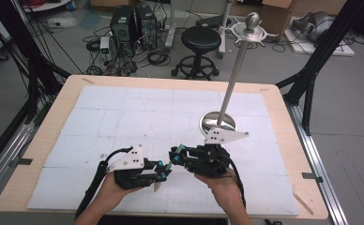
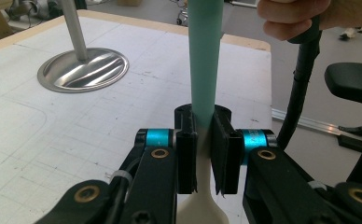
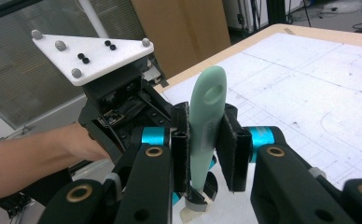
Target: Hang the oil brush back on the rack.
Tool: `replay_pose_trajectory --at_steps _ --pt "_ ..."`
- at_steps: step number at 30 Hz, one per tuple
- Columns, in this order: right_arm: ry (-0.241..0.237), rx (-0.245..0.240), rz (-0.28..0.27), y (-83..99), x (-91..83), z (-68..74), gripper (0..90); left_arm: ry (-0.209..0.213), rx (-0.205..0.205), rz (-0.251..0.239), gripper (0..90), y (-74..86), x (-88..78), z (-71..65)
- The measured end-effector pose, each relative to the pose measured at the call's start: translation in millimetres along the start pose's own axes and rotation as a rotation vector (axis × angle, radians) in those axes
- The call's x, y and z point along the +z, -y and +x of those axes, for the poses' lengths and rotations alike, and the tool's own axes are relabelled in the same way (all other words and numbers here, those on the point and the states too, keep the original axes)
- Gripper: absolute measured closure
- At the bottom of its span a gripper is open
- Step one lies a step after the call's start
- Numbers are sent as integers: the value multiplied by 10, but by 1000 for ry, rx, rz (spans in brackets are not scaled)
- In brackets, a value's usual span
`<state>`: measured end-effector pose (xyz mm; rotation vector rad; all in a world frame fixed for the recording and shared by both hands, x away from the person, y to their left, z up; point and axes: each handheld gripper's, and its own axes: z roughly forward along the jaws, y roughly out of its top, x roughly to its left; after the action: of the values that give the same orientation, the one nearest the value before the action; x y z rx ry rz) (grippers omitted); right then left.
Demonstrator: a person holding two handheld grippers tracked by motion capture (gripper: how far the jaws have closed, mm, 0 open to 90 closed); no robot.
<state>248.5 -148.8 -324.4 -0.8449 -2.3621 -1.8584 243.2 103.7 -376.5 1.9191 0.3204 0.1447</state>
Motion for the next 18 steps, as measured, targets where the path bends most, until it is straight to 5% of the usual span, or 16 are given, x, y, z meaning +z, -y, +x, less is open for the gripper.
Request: replay_pose_trajectory --at_steps 3,5,9,14,18 --pt "-8 -7 -14 -4 -4 12 750 29 -16 -22 816 -7 -15 8" --pt "-12 -22 -47 -14 -20 20 572 58 -20 -41 817 -12 -26 10" --pt "-54 -83 -129 -13 -95 15 418 123 -24 -81 817 -20 -54 10" --pt "-120 -191 -164 21 -203 9 395 201 -29 -126 817 -26 -79 10" --pt "-172 -222 -178 56 -261 -28 417 258 -29 -144 817 -25 -82 13"
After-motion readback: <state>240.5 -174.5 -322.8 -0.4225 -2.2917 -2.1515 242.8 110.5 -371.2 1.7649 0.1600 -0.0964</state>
